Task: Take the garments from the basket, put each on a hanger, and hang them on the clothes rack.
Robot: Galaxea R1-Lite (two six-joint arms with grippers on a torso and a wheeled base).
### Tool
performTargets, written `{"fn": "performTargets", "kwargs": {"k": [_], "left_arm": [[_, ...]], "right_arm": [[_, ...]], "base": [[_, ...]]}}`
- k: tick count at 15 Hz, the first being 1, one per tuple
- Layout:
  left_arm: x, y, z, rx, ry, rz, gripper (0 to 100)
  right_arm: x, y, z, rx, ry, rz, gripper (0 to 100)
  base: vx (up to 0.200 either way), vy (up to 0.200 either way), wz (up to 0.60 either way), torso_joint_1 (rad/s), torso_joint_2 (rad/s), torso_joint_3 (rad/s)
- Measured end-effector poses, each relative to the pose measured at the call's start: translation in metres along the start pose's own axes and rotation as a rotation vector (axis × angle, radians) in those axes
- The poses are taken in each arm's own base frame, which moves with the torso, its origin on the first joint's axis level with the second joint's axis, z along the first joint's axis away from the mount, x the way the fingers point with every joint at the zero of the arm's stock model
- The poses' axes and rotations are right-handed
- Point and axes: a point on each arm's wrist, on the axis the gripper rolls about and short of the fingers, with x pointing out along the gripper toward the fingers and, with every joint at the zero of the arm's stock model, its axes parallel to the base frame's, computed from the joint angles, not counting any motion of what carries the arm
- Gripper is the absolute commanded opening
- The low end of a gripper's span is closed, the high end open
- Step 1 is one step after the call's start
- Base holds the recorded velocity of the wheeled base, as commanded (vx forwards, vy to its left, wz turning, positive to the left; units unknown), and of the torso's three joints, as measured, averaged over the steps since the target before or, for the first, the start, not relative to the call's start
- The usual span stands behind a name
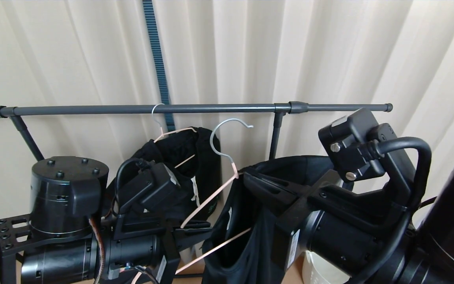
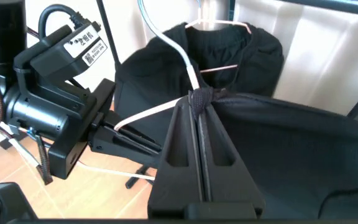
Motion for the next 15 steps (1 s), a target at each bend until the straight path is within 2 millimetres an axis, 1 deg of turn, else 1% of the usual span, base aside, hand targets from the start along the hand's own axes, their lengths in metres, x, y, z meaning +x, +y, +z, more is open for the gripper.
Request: {"fn": "performTargets", "kwargs": {"k": [1,5,9,11,13,15], "left_arm": [[-0.002,-0.001,0.001,0.003,-0.007,0.0,0],[-0.008,-0.003,0.002,0.01,-0.022,0.001,0],[-0.015,-0.006,-0.001,0.013,-0.03,0.0,0],[-0.021,-0.009,-0.009,0.018,-0.013,-0.003,0],[-0.026,-0.012,-0.022,0.034,0.017,-0.003,0],[-0.032,-0.014,-0.036,0.051,0.041,-0.002,0]], "right_arm": [[0.0,-0.001,0.001,0.002,-0.003,-0.002,100],[-0.007,-0.004,0.002,-0.005,-0.006,0.011,100],[-0.027,-0.019,0.002,-0.117,-0.002,0.1,100],[-0.04,-0.034,0.002,-0.214,0.018,0.114,100],[-0.052,-0.05,-0.002,-0.301,0.111,0.135,100],[-0.059,-0.064,0.007,-0.317,0.126,0.139,100]], "base": [[0.0,0.0,0.0,0.0,0.0,0.0],[0.0,0.0,0.0,0.0,0.0,0.0],[0.0,0.0,0.0,0.0,0.0,0.0],[0.0,0.0,0.0,0.0,0.0,0.0],[0.0,0.0,0.0,0.0,0.0,0.0],[0.0,0.0,0.0,0.0,0.0,0.0]]}}
